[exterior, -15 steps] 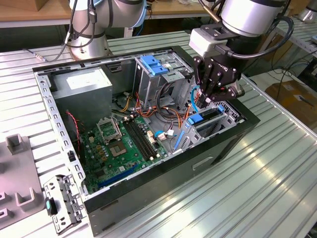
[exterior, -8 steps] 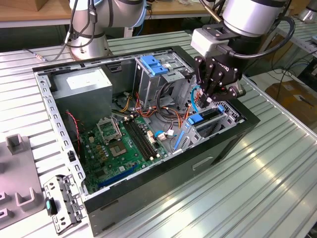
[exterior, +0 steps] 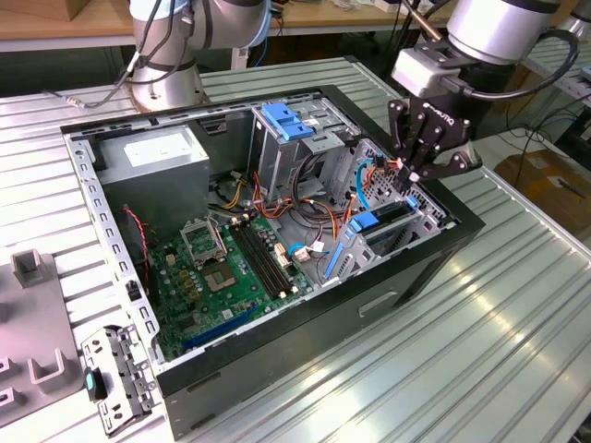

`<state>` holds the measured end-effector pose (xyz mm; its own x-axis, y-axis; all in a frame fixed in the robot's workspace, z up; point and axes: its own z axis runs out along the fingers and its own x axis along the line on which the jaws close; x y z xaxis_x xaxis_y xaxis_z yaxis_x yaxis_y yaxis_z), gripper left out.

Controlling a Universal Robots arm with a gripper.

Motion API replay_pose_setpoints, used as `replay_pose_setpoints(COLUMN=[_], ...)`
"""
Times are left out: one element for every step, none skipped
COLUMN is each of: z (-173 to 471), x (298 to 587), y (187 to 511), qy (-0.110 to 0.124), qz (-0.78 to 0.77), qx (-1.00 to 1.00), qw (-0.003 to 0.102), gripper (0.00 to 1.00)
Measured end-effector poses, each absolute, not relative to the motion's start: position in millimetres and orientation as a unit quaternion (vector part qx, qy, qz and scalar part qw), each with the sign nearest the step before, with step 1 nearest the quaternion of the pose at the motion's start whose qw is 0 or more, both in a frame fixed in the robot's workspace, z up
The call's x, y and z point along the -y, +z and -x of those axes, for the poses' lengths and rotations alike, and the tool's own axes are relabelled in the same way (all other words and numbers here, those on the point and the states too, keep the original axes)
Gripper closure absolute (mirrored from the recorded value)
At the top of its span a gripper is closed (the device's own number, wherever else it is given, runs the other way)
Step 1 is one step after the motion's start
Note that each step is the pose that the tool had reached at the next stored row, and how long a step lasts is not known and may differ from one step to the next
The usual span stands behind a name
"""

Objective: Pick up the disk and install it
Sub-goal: 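Insert the first disk wire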

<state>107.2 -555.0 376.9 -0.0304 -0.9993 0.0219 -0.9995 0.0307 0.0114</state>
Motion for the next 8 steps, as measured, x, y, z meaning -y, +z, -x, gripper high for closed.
replay_pose_setpoints(z=[-110.8, -112.1, -112.1, -112.1, -112.2, -112.2, -112.2, -112.3], x=[555.0, 555.0, 555.0, 555.0, 555.0, 555.0, 555.0, 554.9], y=[376.7, 376.7, 376.6, 376.7, 376.7, 376.8, 377.3, 378.7], qy=[0.003, 0.003, 0.003, 0.003, 0.003, 0.003, 0.003, 0.003], qz=[-0.697, -0.699, -0.705, -0.712, -0.719, -0.725, -0.731, -0.736], qx=[0.717, 0.715, 0.709, 0.702, 0.695, 0.689, 0.683, 0.677], qw=[0.012, 0.012, 0.013, 0.013, 0.012, 0.012, 0.013, 0.013], gripper=[0.89, 0.89, 0.89, 0.89, 0.89, 0.89, 0.89, 0.89])
